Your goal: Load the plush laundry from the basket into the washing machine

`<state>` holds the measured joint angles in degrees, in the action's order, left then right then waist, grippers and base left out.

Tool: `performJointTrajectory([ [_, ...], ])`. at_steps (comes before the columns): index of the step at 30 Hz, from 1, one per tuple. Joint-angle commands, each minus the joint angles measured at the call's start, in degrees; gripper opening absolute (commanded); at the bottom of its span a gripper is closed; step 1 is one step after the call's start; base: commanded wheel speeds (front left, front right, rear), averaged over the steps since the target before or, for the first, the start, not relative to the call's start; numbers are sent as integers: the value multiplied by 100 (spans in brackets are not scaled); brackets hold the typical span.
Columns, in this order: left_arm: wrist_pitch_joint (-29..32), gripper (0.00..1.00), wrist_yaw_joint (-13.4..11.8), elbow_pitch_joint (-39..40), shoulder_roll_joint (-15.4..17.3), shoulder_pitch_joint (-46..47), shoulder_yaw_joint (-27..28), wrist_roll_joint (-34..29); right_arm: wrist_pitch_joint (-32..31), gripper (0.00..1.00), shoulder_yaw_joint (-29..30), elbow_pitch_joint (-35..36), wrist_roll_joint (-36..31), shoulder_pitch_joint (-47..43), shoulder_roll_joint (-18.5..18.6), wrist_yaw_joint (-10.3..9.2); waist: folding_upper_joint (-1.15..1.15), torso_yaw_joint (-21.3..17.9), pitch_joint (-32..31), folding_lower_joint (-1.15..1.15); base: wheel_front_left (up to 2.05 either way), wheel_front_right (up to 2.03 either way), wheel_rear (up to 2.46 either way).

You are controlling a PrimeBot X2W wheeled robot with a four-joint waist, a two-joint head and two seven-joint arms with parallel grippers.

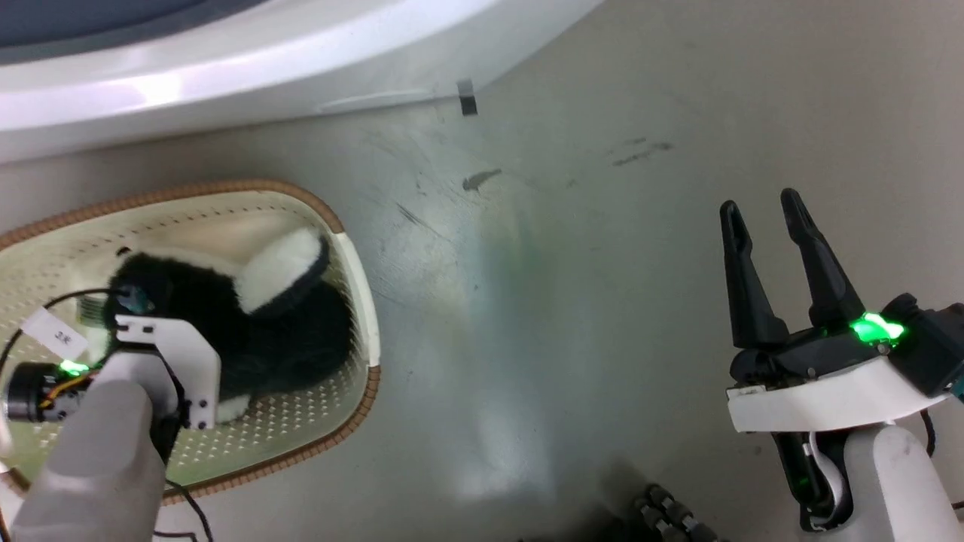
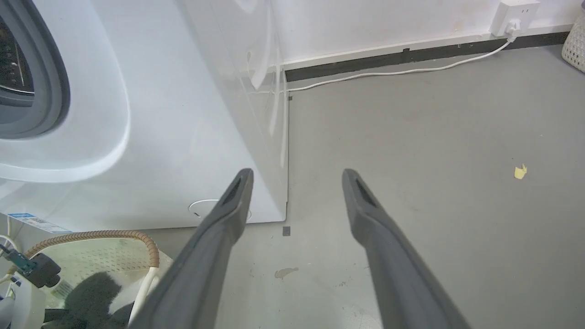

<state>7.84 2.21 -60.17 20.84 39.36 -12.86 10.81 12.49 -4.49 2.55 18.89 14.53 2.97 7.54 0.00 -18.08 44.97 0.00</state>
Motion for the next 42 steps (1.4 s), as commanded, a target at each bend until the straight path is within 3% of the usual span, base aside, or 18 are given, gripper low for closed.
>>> performJointTrajectory([
  [1, 40, 100, 43, -269, 28, 132, -83, 53, 76, 100, -19, 25, 109, 136, -8, -5, 0, -87, 157, 0, 0, 0, 0],
  [5, 37, 100, 66, -519, 73, 285, -156, 124, 124, 100, -26, 18, 188, 209, -9, -5, 0, -151, 313, 0, 0, 0, 0],
  [6, 41, 86, 80, -584, 81, 317, -168, 151, 136, 100, -30, 16, 203, 226, -9, -5, 0, -165, 341, 0, 0, 0, 0],
  [7, 28, 0, 110, -645, 84, 347, -174, 189, 148, 100, -32, 13, 216, 242, -9, -5, 0, -177, 367, 0, 0, 0, 0],
  [17, -355, 0, 177, -1156, 36, 540, -290, 421, 251, 100, 22, -36, 252, 316, -10, -5, 0, -206, 337, 0, 0, 0, 0],
  [29, -1914, 0, 37, -1109, -453, -92, -274, 608, 251, 100, 295, -141, -184, -134, -10, -5, 0, 207, -1078, 0, 0, 0, 0],
  [33, -2127, 0, 42, -1099, -588, -321, -266, 661, 251, 100, 289, -133, -304, -281, -10, -5, 0, 320, -1460, 0, 0, 0, 0],
  [38, -2273, 0, 16, -785, -722, -699, -131, 801, 251, 100, 261, -47, -416, -454, -10, -5, 0, 506, -2022, 0, 0, 0, 0],
  [42, -2281, 0, -59, 144, -761, -1103, 39, 794, 251, 100, 284, -19, -485, -578, -10, -5, 0, 665, -2356, 0, 0, 0, 0],
])
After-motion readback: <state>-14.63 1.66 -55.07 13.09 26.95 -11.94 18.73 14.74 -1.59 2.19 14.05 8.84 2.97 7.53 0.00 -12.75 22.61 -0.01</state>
